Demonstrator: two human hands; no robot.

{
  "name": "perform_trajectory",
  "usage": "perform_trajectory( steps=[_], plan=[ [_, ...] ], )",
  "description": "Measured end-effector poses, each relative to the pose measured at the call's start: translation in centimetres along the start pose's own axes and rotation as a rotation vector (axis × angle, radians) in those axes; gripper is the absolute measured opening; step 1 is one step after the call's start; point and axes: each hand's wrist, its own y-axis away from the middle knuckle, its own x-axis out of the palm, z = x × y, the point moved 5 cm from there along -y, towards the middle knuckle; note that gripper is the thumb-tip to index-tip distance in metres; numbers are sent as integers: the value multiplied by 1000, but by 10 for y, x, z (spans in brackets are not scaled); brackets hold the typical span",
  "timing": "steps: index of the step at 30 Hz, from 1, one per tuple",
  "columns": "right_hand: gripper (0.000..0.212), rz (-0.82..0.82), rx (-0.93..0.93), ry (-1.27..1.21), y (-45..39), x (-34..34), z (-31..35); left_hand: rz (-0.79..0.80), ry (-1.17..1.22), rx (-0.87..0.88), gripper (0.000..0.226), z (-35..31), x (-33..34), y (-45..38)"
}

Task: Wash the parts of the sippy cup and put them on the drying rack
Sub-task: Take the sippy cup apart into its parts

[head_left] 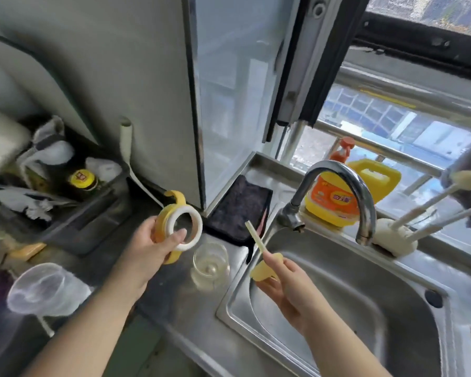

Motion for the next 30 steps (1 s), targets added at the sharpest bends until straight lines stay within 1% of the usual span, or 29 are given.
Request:
perform_trajectory(
  steps=[2, 4, 5, 7, 11, 15, 17, 19, 23, 26, 28, 29, 30],
  plan=[
    [52, -2, 6, 7, -5, 5, -1, -59, 59, -78, 8, 14, -15, -20],
    [53, -14, 10, 8, -9, 9, -3, -110, 151, -204, 11, 34, -19, -36],
    [54, -22, 9, 5, -11, 10, -4, -122, 139, -248, 11, 43, -19, -43],
    [55, -35, 6, 7, -13, 12, -6, -116, 45, -297, 8, 58, -16, -55],
    [48, -52, -5, 10, -13, 10, -6, -35, -174, -352, 26, 78, -8, -74],
    [47, -40, 2, 20, -13, 11, -7, 46, -450, -290, 42, 81, 0, -85],
    [47, -41, 9, 34, -13, 13, -8, 113, -591, -258, 50, 80, 7, -85],
    [50, -45, 8, 47, -13, 16, -9, 152, -647, -226, 56, 82, 12, -84],
    [46, -35, 13, 43, -13, 19, -10, 142, -679, -183, 66, 83, 9, -82],
    [49, -31, 5, 34, -12, 23, -9, 114, -659, -189, 73, 80, 7, -82],
    [54, -36, -5, 22, -10, 27, -8, 34, -652, -162, 69, 74, 5, -78],
    [57, -41, -11, 2, -9, 28, -8, -44, -669, -75, 65, 67, 2, -73],
    [62, -40, -21, -27, -8, 30, -6, -135, -679, 74, 58, 55, 0, -66]
  ],
)
